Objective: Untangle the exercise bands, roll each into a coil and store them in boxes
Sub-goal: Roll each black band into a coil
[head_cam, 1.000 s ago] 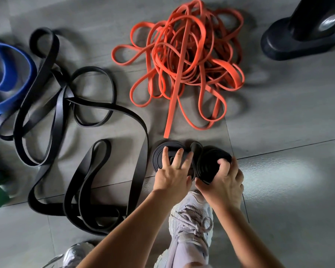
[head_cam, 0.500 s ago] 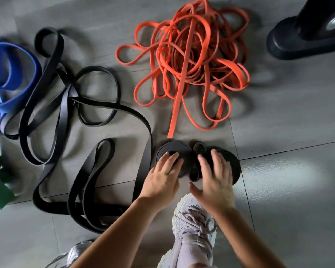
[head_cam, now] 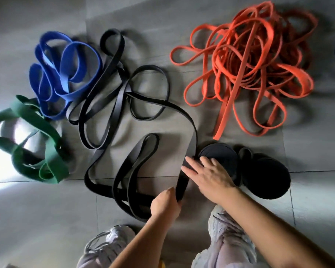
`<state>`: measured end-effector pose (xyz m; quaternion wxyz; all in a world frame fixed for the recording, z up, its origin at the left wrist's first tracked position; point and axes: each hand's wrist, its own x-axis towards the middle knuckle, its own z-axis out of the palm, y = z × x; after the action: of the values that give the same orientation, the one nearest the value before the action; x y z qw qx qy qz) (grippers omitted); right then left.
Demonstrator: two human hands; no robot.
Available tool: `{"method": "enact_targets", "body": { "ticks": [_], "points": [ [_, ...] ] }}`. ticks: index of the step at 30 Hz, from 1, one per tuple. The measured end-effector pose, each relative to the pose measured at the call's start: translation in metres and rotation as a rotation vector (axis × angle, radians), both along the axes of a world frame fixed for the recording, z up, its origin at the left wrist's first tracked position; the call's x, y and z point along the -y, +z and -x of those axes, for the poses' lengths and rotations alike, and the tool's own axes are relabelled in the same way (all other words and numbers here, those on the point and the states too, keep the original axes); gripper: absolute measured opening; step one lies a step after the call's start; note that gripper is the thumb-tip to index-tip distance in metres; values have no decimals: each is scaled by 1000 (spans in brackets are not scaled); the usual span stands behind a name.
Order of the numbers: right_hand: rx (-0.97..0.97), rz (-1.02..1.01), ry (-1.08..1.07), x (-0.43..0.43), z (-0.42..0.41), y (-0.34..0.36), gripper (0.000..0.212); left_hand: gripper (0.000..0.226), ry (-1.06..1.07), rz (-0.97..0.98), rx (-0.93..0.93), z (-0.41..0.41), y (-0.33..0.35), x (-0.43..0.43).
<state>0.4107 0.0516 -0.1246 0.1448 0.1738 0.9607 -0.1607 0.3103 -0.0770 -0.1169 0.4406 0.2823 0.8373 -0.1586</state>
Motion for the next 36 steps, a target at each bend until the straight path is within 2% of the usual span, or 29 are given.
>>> {"method": "enact_targets", "body": {
  "ticks": [2, 4, 8, 9, 12, 13, 15, 16, 19, 21, 24, 25, 28, 29, 33, 36],
  "points": [
    [100, 86, 95, -2, -1, 2, 66, 16, 35, -66, 89, 7, 11, -1],
    [158, 174, 130, -4, 0, 14, 66, 18, 104, -148, 149, 16, 31, -5],
    [121, 238, 64, -17, 22, 65, 31, 32, 176, -346, 235, 36, 89, -18],
    [116, 227, 57, -21, 27, 81, 30, 36, 154, -401, 225, 42, 104, -22],
    [100, 231, 4, -36, 39, 138, 46, 42, -45, -530, 186, 59, 152, -34],
    [65, 229, 4, -41, 44, 159, 44, 46, -103, -562, 183, 65, 169, -37],
    [-15, 232, -10, -49, 57, 205, 27, 53, -218, -603, 112, 76, 202, -38],
    [-49, 240, -34, -52, 65, 230, 25, 49, -262, -637, 40, 83, 218, -36],
    [-147, 200, -89, -49, 90, 305, 31, 36, -266, -812, -223, 108, 272, -21],
    [-195, 149, -113, -39, 106, 347, 33, 31, -184, -910, -315, 128, 309, -7],
    [-278, 188, -157, -19, 126, 398, 31, 21, 43, -1071, -155, 149, 371, 13],
    [-314, 243, -173, -12, 131, 412, 32, 18, 103, -1154, -87, 152, 393, 19],
    [-394, 545, -170, 14, 135, 446, 42, 28, 225, -1372, 81, 151, 455, 40],
    [-415, 584, -146, 24, 135, 454, 44, 29, 241, -1420, 144, 147, 472, 47],
    [-546, 584, -182, 60, 126, 475, 27, 23, 356, -1598, 473, 126, 518, 69],
    [-632, 664, -262, 75, 115, 486, 23, 19, 439, -1710, 623, 121, 540, 86]
  ]
}}
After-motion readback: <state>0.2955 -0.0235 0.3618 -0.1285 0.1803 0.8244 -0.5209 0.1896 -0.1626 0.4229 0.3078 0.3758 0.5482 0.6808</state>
